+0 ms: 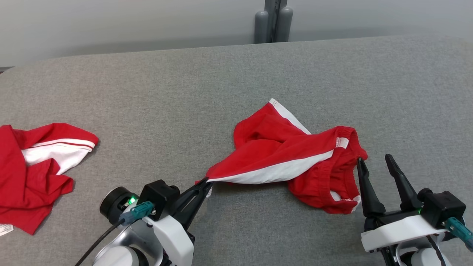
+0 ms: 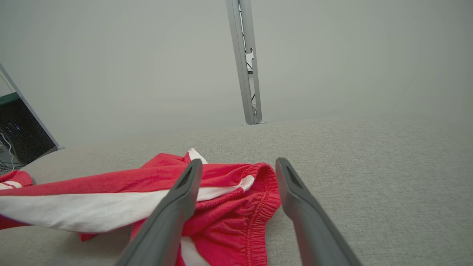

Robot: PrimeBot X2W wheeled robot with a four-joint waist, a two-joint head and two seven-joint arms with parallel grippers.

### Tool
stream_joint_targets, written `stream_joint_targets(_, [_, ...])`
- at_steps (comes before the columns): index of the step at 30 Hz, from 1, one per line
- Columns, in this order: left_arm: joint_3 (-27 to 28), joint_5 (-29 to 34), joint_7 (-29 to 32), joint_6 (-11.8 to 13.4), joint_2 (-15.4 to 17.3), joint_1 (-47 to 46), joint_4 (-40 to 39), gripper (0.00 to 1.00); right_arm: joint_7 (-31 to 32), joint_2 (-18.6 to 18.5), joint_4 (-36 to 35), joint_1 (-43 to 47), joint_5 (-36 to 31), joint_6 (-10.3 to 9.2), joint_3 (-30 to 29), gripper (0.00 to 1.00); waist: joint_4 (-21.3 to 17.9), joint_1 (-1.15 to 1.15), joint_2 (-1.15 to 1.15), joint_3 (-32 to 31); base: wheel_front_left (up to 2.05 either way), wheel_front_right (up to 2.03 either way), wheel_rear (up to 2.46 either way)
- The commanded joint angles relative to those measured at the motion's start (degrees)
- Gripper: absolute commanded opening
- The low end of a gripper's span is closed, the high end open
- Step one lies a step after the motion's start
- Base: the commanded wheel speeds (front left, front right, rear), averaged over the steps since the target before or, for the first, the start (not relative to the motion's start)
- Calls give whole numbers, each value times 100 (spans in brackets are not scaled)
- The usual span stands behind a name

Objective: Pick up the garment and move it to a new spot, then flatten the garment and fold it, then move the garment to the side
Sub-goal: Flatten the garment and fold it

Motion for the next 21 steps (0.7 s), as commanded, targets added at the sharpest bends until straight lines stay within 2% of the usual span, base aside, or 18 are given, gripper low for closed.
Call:
stream_joint_targets(1, [68,-52,6,31,40,-58,2,0,-33,-19,18,-56,39,3,2,100,-51,0,0,31,0,0,0])
stream_joint_targets(15, [328,-216,36,-51,103,-937,994,0,-73,-13,37,-334,136,3,113,100,-429,0,0,514,0,0,0])
stream_joint_targets(20, [320,-289,-53,-146,98,-1436,1618,0,-128,-11,89,-476,195,3,215,100,-553,0,0,732,0,0,0])
stream_joint_targets(21, [324,-298,-105,-169,86,-1544,1730,3,-128,-10,98,-508,200,3,233,100,-574,0,0,771,0,0,0])
